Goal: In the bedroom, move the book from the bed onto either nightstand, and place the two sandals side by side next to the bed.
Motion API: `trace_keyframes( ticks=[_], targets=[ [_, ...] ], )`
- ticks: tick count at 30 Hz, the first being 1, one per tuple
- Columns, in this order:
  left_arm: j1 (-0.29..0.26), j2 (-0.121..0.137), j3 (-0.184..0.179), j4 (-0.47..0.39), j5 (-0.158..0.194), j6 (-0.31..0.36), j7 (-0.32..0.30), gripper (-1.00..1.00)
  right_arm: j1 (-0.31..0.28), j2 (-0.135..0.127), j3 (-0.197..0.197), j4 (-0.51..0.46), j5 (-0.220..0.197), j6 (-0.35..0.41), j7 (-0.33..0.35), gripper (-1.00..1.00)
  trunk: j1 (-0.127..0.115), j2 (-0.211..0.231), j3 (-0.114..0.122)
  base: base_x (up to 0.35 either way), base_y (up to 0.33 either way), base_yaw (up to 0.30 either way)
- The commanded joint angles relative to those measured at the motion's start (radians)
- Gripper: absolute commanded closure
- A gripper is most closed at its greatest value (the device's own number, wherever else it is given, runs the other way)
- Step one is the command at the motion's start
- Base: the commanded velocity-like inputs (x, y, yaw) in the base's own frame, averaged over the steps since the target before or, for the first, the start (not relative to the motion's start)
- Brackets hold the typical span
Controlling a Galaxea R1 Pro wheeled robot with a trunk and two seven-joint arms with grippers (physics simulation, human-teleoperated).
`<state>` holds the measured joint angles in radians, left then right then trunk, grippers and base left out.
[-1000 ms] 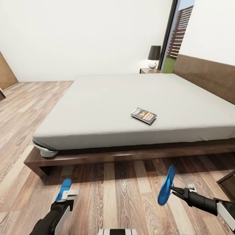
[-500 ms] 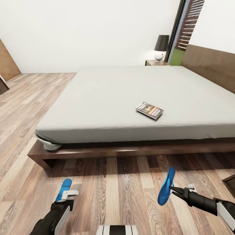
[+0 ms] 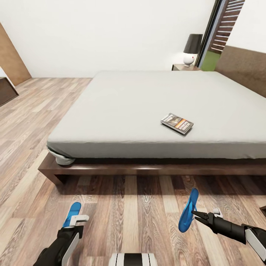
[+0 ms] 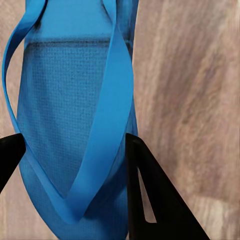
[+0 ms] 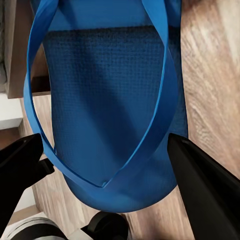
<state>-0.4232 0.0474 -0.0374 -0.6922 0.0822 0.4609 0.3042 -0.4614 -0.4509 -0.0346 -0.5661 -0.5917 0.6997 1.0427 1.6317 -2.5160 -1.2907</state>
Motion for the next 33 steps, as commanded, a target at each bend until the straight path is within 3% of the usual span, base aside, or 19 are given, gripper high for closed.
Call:
trace_keyframes(
  ticks=[1,12,22,33],
  targets=[
    [0.0,0.001,-0.004,-0.001,0.007,0.005,0.007,1.0,0.0,0.0,-0.001,0.0,-0.003,0.006,0.001,1.0,0.0,0.0,-0.001,0.0,0.0,0.001],
    [0.0,0.002,-0.004,-0.004,0.007,-0.002,0.005,1.0,0.0,0.0,-0.001,0.0,-0.003,0.006,0.001,1.0,0.0,0.0,-0.001,0.067,0.047,0.0],
    [0.0,0.002,-0.004,-0.004,0.007,-0.003,0.004,1.0,0.0,0.0,-0.001,0.0,-0.003,0.006,0.002,1.0,0.0,0.0,-0.001,0.236,0.117,0.0],
    [0.0,0.0,-0.004,-0.004,0.007,-0.001,0.007,1.0,0.0,0.0,-0.001,0.0,-0.003,0.006,0.002,1.0,0.001,-0.001,-0.008,0.018,0.002,0.0]
  ],
)
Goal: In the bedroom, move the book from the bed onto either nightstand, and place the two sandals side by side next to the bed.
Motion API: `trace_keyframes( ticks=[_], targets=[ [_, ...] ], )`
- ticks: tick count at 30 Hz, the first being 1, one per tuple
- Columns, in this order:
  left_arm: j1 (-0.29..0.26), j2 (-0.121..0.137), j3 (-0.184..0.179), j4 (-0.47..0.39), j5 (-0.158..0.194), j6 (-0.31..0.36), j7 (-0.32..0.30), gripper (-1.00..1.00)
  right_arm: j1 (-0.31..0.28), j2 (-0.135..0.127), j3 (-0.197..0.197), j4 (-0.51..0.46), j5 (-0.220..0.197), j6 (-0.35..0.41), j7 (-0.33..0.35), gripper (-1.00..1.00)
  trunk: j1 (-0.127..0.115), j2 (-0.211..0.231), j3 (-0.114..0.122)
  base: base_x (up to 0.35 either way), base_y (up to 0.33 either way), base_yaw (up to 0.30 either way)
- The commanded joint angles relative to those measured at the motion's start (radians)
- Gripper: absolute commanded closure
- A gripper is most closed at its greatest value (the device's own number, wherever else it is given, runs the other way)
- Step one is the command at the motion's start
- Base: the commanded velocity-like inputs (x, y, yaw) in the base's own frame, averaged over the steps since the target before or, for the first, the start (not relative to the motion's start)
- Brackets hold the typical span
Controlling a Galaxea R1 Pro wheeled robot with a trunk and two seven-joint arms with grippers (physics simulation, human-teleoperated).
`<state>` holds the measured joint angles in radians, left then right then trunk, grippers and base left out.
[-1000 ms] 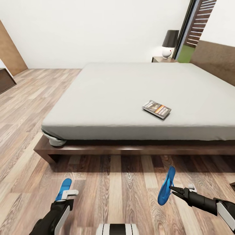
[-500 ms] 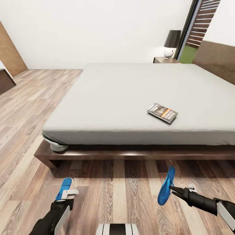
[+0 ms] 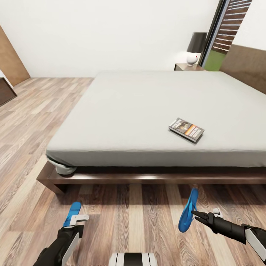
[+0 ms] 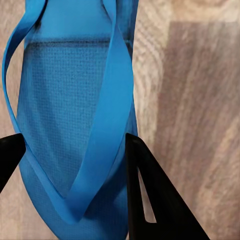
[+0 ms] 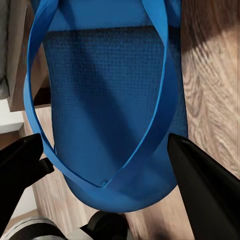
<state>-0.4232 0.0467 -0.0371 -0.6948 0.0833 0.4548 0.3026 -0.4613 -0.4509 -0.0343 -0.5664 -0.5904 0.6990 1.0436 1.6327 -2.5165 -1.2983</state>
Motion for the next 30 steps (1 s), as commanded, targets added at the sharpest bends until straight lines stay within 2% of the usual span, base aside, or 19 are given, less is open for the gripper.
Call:
trace_keyframes(
  ticks=[1,30],
  targets=[
    [0.0,0.001,-0.004,-0.002,0.006,0.005,0.008,1.0,0.0,0.0,-0.001,0.0,-0.005,0.007,0.001,1.0,0.0,-0.001,-0.005,0.0,0.0,0.0],
    [0.0,0.001,-0.004,-0.002,0.006,0.005,0.007,1.0,0.0,0.0,-0.001,0.0,-0.005,0.007,0.001,1.0,0.013,-0.007,-0.117,0.0,0.0,0.0]
  ],
)
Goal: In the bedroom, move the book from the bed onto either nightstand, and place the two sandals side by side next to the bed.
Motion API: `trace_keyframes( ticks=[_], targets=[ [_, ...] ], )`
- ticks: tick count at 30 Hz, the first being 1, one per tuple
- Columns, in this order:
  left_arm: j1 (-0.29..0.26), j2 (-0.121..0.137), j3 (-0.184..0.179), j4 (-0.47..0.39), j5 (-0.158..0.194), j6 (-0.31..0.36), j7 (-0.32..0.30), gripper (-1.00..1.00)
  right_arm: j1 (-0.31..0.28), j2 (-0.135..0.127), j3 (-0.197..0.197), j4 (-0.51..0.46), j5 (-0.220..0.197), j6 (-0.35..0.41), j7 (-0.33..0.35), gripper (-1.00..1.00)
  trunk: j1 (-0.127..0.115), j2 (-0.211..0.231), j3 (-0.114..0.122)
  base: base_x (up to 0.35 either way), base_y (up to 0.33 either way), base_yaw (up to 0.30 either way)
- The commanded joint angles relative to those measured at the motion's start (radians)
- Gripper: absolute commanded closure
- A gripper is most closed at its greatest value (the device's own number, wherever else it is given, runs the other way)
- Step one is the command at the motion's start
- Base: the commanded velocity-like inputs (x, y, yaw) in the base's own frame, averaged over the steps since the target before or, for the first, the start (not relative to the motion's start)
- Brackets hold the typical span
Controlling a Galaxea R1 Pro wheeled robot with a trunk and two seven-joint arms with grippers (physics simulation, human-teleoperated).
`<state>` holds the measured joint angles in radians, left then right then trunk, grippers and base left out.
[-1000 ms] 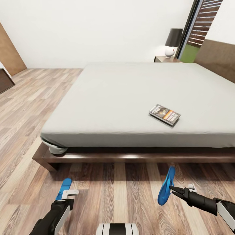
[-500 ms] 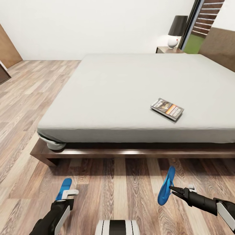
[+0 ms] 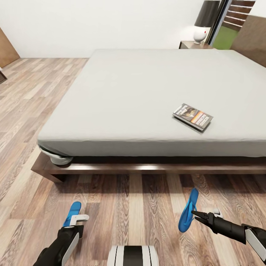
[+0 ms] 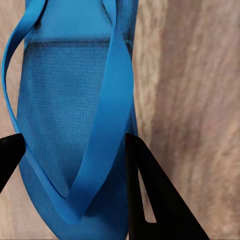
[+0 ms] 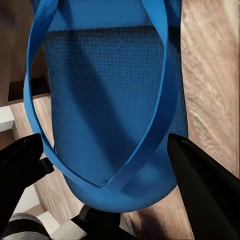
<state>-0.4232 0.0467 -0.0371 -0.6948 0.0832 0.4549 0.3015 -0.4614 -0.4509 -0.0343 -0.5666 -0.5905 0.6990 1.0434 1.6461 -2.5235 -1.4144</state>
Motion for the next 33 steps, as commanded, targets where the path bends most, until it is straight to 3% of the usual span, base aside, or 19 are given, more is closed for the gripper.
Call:
trace_keyframes(
  ticks=[1,7,9,11,16,24,33],
  targets=[
    [0.0,0.001,-0.004,-0.002,0.006,0.005,0.008,1.0,0.0,0.0,-0.001,0.0,-0.005,0.007,0.001,1.0,0.0,-0.001,-0.005,0.0,0.0,0.0],
    [0.0,0.001,-0.004,-0.002,0.006,-0.005,0.008,1.0,0.0,0.0,-0.001,0.0,-0.005,0.007,0.001,1.0,0.002,-0.001,-0.02,0.0,0.0,0.0],
    [0.0,0.001,-0.004,-0.002,0.006,-0.023,0.008,1.0,0.0,0.0,-0.001,0.0,-0.005,0.007,0.001,1.0,0.002,-0.001,-0.02,0.0,0.0,0.0],
    [0.0,0.001,-0.004,-0.001,0.006,-0.09,0.009,1.0,0.0,0.0,-0.001,0.0,-0.005,0.007,0.001,1.0,0.002,-0.001,-0.02,0.0,0.0,0.0],
    [0.0,0.001,-0.004,0.001,0.006,-0.132,0.01,1.0,0.0,0.0,-0.001,0.0,-0.005,0.007,0.001,1.0,0.002,-0.001,-0.02,0.0,0.0,0.0],
    [0.0,0.001,-0.004,0.003,0.006,-0.137,0.01,1.0,0.0,0.0,-0.001,0.0,-0.005,0.007,0.001,1.0,0.002,-0.001,-0.02,0.0,0.0,0.0],
    [0.0,0.001,-0.004,0.004,0.006,-0.137,0.01,1.0,0.0,0.0,-0.001,0.0,-0.005,0.007,0.001,1.0,0.006,-0.004,-0.055,0.0,0.0,0.0]
  ],
)
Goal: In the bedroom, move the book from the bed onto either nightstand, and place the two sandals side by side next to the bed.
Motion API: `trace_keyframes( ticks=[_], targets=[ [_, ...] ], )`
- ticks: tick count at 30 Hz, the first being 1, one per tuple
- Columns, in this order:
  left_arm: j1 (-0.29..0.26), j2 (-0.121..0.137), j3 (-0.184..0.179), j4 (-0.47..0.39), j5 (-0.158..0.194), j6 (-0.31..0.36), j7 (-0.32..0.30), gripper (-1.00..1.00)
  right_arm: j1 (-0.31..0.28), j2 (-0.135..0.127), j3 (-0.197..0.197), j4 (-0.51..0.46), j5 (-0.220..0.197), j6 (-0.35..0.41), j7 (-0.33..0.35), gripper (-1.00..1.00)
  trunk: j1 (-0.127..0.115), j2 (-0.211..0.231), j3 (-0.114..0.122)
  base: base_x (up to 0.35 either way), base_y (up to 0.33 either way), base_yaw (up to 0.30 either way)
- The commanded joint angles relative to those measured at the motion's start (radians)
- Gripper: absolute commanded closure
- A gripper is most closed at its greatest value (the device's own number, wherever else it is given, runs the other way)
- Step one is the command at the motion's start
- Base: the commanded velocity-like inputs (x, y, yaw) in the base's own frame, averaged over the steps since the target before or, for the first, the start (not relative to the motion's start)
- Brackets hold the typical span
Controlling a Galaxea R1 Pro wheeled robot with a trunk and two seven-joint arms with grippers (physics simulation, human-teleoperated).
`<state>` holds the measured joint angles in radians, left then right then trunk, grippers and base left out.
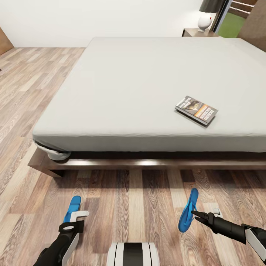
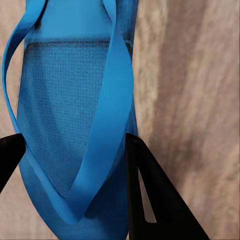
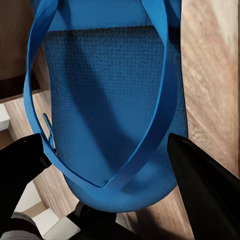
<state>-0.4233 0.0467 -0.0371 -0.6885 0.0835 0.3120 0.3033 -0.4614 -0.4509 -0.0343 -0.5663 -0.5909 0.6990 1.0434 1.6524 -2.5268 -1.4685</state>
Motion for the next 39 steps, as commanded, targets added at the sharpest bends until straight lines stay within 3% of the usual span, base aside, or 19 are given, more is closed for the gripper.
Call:
trace_keyframes(
  ticks=[1,13,19,30,39],
  targets=[
    [0.0,0.001,-0.004,-0.002,0.006,0.006,0.008,1.0,0.0,0.0,-0.001,0.0,-0.004,0.007,0.001,1.0,0.0,-0.001,-0.005,0.0,0.0,0.0],
    [0.0,0.001,-0.004,-0.004,0.007,0.007,0.008,1.0,0.0,0.0,-0.001,0.0,-0.005,0.007,0.001,1.0,0.006,-0.003,-0.051,0.0,0.0,0.0],
    [0.0,0.002,-0.002,-0.005,0.007,0.004,0.008,1.0,0.0,0.0,-0.001,-0.001,-0.004,0.007,0.001,1.0,0.006,-0.003,-0.051,0.002,0.0,0.0],
    [0.0,0.002,-0.001,-0.006,0.007,0.004,0.008,1.0,0.0,0.0,-0.001,-0.001,-0.004,0.007,0.001,1.0,0.006,-0.003,-0.051,0.305,0.118,0.0],
    [0.0,0.002,-0.001,-0.006,0.007,0.004,0.008,1.0,0.0,0.0,-0.001,-0.001,-0.004,0.007,0.001,1.0,0.006,-0.003,-0.051,0.055,0.028,0.0]
  ],
)
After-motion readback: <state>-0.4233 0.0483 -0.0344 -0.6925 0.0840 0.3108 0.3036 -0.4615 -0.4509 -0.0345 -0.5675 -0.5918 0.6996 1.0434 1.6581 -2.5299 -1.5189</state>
